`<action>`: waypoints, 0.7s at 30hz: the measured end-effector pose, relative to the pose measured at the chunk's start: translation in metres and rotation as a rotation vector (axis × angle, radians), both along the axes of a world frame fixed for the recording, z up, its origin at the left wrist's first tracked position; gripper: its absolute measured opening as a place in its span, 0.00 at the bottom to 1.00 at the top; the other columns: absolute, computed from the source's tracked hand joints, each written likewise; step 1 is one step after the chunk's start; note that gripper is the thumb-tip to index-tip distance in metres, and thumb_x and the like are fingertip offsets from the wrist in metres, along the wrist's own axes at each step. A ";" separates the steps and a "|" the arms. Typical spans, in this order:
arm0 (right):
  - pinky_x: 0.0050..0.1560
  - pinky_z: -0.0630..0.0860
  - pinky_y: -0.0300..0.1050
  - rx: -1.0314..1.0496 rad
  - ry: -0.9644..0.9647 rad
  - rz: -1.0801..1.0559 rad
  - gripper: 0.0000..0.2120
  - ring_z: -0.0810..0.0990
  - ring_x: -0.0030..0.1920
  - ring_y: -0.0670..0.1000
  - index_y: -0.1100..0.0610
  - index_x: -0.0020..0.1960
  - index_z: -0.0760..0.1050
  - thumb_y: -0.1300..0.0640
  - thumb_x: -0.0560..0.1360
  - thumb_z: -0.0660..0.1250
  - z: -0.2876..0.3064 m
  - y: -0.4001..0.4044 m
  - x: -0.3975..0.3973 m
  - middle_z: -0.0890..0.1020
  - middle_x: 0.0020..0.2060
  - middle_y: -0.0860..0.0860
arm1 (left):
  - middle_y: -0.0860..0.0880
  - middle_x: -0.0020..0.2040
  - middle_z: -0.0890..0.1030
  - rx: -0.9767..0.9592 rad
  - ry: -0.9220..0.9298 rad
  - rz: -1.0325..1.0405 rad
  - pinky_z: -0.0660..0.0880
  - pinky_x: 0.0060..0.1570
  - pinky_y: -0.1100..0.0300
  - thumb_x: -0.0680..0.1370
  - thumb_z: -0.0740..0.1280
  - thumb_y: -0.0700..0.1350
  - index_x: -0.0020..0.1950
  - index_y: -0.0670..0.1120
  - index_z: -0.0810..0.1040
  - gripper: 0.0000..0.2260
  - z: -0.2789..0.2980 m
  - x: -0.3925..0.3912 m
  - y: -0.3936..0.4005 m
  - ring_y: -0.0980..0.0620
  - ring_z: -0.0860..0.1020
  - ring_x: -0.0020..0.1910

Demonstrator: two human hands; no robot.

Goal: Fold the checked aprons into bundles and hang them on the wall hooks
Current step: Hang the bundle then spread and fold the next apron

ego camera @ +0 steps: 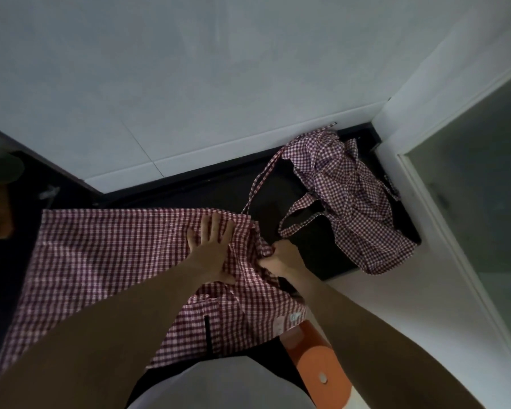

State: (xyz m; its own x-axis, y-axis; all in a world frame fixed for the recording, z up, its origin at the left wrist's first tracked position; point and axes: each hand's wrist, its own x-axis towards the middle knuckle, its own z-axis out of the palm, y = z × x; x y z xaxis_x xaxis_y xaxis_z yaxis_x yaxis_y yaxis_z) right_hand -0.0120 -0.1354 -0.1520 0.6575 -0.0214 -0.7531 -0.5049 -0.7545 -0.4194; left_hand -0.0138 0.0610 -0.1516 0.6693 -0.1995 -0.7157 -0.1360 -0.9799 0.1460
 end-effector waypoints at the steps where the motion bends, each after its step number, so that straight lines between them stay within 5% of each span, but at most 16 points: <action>1: 0.31 0.69 0.41 0.013 0.020 0.038 0.13 0.75 0.31 0.50 0.57 0.33 0.70 0.60 0.71 0.72 0.003 -0.005 0.003 0.75 0.31 0.52 | 0.42 0.74 0.23 0.003 0.003 -0.015 0.38 0.71 0.29 0.66 0.76 0.65 0.78 0.49 0.28 0.64 0.001 0.000 0.004 0.38 0.24 0.73; 5: 0.34 0.67 0.42 0.062 0.056 0.179 0.16 0.73 0.31 0.49 0.57 0.28 0.72 0.60 0.73 0.71 0.032 -0.036 0.022 0.74 0.27 0.50 | 0.42 0.74 0.23 0.005 0.005 -0.038 0.36 0.71 0.30 0.66 0.75 0.66 0.78 0.50 0.28 0.63 0.001 0.000 0.010 0.40 0.23 0.70; 9: 0.57 0.77 0.51 0.304 0.141 0.009 0.08 0.82 0.44 0.57 0.64 0.37 0.76 0.66 0.75 0.65 0.068 -0.067 0.048 0.81 0.38 0.61 | 0.42 0.74 0.22 -0.004 0.013 -0.031 0.35 0.71 0.31 0.65 0.76 0.66 0.77 0.50 0.27 0.64 0.000 0.001 0.011 0.41 0.22 0.68; 11: 0.52 0.81 0.53 0.468 0.206 -0.132 0.12 0.79 0.32 0.55 0.62 0.35 0.74 0.69 0.76 0.60 0.090 -0.082 0.062 0.76 0.28 0.56 | 0.43 0.72 0.21 -0.010 0.014 -0.022 0.34 0.70 0.31 0.65 0.76 0.67 0.77 0.51 0.27 0.64 -0.001 0.001 0.012 0.40 0.22 0.69; 13: 0.36 0.77 0.43 0.474 0.216 -0.143 0.14 0.67 0.24 0.49 0.59 0.33 0.76 0.66 0.77 0.64 0.114 -0.101 0.078 0.68 0.23 0.50 | 0.44 0.71 0.20 -0.014 0.016 -0.018 0.34 0.70 0.31 0.64 0.76 0.67 0.77 0.51 0.27 0.65 -0.003 0.001 0.013 0.40 0.22 0.69; 16: 0.39 0.76 0.42 0.064 0.087 0.224 0.05 0.78 0.32 0.50 0.55 0.36 0.83 0.57 0.70 0.77 0.140 -0.130 0.102 0.81 0.32 0.53 | 0.44 0.71 0.20 -0.019 0.016 -0.019 0.36 0.71 0.30 0.64 0.75 0.68 0.77 0.51 0.27 0.65 -0.003 0.000 0.013 0.40 0.23 0.71; 18: 0.44 0.75 0.43 -0.309 -0.083 0.424 0.09 0.80 0.41 0.52 0.56 0.40 0.82 0.54 0.65 0.80 0.146 -0.147 0.112 0.84 0.41 0.54 | 0.43 0.73 0.22 -0.023 0.021 -0.010 0.35 0.71 0.31 0.65 0.75 0.68 0.77 0.51 0.26 0.64 -0.002 0.000 0.013 0.39 0.24 0.72; 21: 0.37 0.68 0.39 -0.389 -0.459 0.254 0.11 0.78 0.41 0.53 0.57 0.41 0.80 0.50 0.67 0.76 0.161 -0.150 0.113 0.80 0.39 0.52 | 0.43 0.75 0.24 -0.029 0.010 0.010 0.36 0.71 0.31 0.65 0.74 0.69 0.77 0.50 0.27 0.64 0.000 0.001 0.011 0.39 0.26 0.74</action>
